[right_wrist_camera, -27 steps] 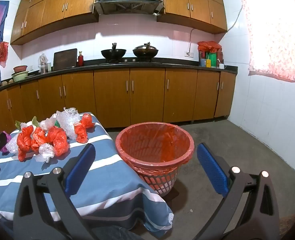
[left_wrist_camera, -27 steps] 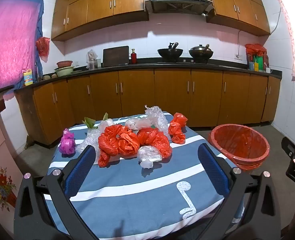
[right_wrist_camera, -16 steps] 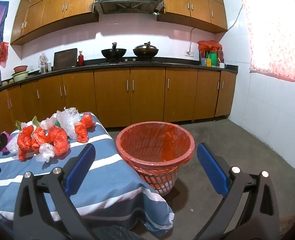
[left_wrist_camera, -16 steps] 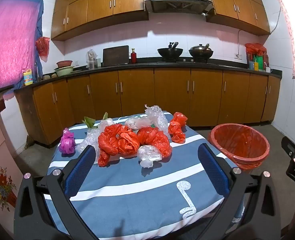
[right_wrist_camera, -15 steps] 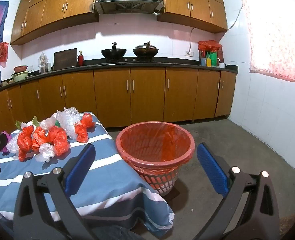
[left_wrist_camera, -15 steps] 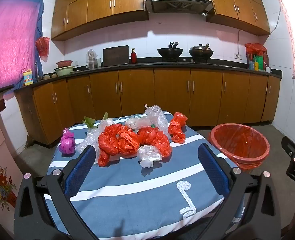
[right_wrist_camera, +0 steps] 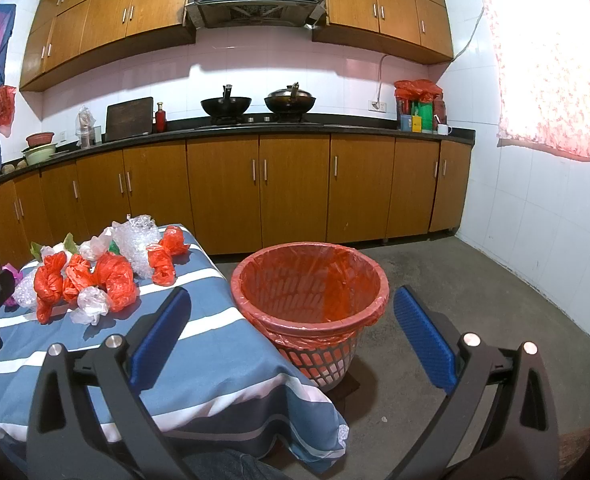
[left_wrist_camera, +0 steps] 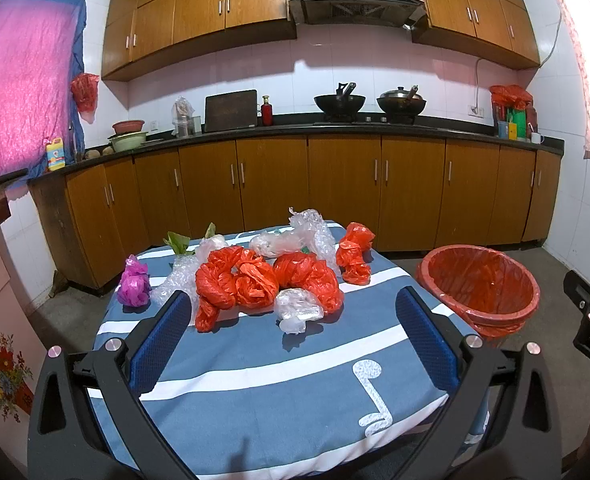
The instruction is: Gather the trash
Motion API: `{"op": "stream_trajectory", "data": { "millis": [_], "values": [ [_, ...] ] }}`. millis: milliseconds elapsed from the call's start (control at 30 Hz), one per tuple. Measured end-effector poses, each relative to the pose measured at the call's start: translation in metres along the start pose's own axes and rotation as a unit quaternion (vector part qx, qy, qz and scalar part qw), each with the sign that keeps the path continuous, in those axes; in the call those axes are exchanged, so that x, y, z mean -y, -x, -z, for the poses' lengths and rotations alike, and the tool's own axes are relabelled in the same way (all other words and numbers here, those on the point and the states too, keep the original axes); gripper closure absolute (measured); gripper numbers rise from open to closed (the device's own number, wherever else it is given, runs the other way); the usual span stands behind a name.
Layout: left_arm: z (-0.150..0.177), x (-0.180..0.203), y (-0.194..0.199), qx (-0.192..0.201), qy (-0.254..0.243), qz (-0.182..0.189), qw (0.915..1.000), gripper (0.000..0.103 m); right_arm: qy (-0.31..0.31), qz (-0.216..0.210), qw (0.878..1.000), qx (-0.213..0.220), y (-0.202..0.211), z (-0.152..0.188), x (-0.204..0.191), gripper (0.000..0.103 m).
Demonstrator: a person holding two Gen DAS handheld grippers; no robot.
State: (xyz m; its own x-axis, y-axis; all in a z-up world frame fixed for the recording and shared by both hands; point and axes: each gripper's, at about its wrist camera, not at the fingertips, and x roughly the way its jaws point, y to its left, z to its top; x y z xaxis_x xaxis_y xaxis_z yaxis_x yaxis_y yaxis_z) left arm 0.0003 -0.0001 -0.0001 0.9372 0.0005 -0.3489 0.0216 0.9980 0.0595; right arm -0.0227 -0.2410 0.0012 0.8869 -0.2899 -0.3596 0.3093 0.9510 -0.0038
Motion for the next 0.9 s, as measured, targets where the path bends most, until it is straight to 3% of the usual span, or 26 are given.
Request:
{"op": "stream_trajectory", "data": {
  "millis": [900],
  "values": [
    [0.0000, 0.0001, -0.0001, -0.001, -0.001, 0.000, 1.0000, 0.002, -0.002, -0.001, 1.000, -0.001, -0.0001, 0.0005, 0.0010, 0.004]
  ]
}}
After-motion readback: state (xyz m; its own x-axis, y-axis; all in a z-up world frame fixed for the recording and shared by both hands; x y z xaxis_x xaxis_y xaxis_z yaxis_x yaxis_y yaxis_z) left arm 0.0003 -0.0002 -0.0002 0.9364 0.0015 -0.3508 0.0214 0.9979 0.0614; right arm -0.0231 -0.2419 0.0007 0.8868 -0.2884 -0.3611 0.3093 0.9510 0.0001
